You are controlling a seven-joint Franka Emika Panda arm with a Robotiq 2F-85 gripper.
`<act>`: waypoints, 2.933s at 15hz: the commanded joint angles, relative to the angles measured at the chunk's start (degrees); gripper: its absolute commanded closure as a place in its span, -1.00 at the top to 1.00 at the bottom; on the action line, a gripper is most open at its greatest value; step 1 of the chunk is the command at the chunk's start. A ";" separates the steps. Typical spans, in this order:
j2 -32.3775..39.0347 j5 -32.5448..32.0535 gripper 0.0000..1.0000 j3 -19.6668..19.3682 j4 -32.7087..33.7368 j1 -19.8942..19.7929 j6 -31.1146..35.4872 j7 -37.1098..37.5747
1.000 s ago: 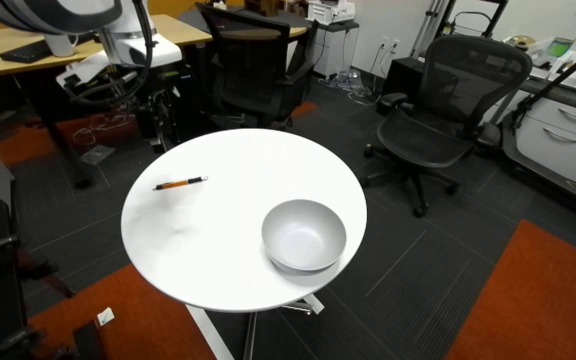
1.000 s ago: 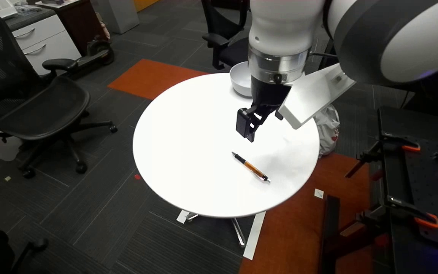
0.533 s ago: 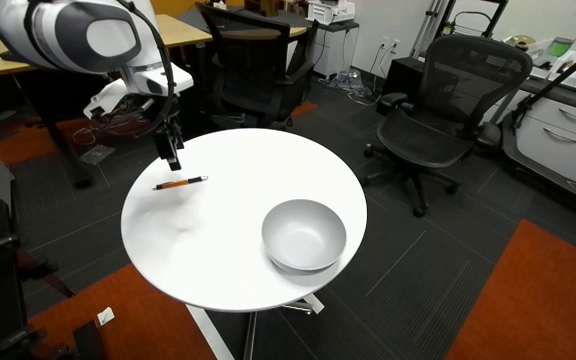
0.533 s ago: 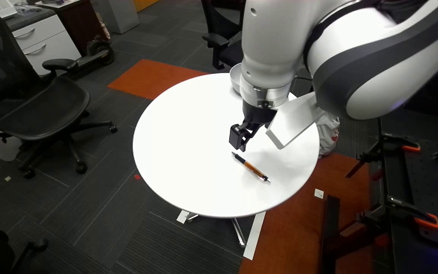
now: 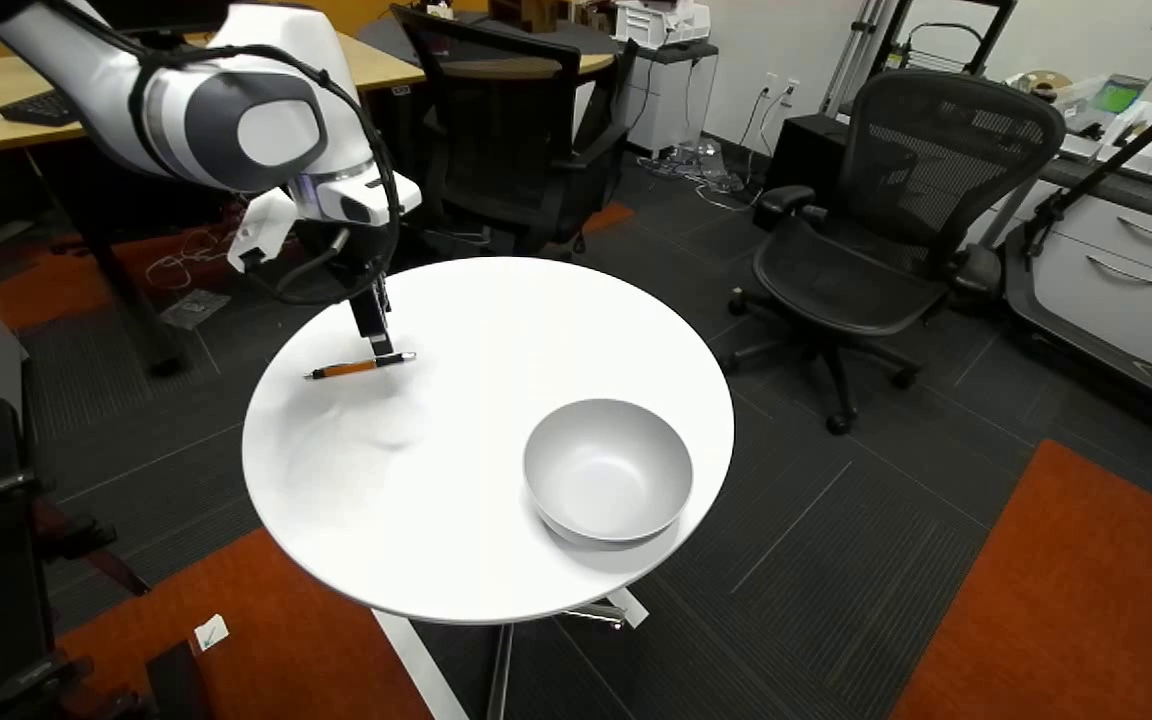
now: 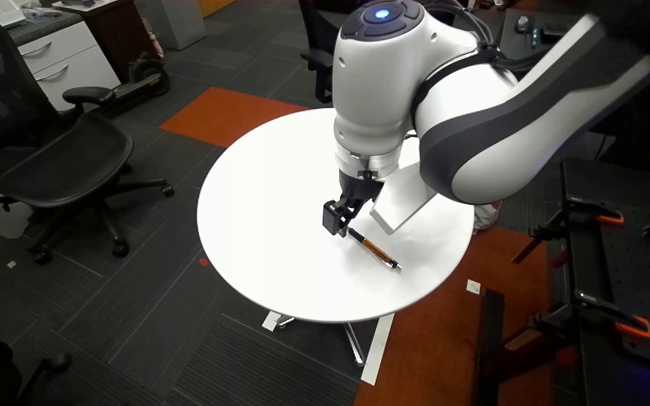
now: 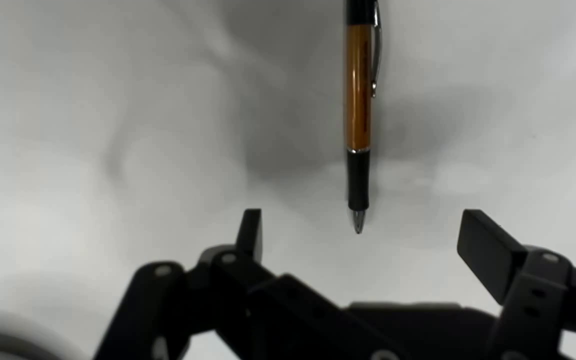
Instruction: Put the pen inside the bowl
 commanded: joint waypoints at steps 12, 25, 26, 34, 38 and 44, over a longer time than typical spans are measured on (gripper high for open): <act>7.04 13.24 0.35 -0.28 5.86 0.29 -0.86 -16.03; 4.18 13.95 -0.94 -2.25 3.88 2.47 -0.20 -13.29; 2.76 13.58 -0.94 -3.42 3.03 3.34 0.06 -11.78; -7.10 3.87 -0.94 -14.66 1.51 7.57 -1.23 1.96; -8.91 -2.58 -0.94 -17.95 4.71 5.89 -2.98 9.15; -5.93 -6.03 -0.94 -18.52 13.20 0.59 -9.05 15.93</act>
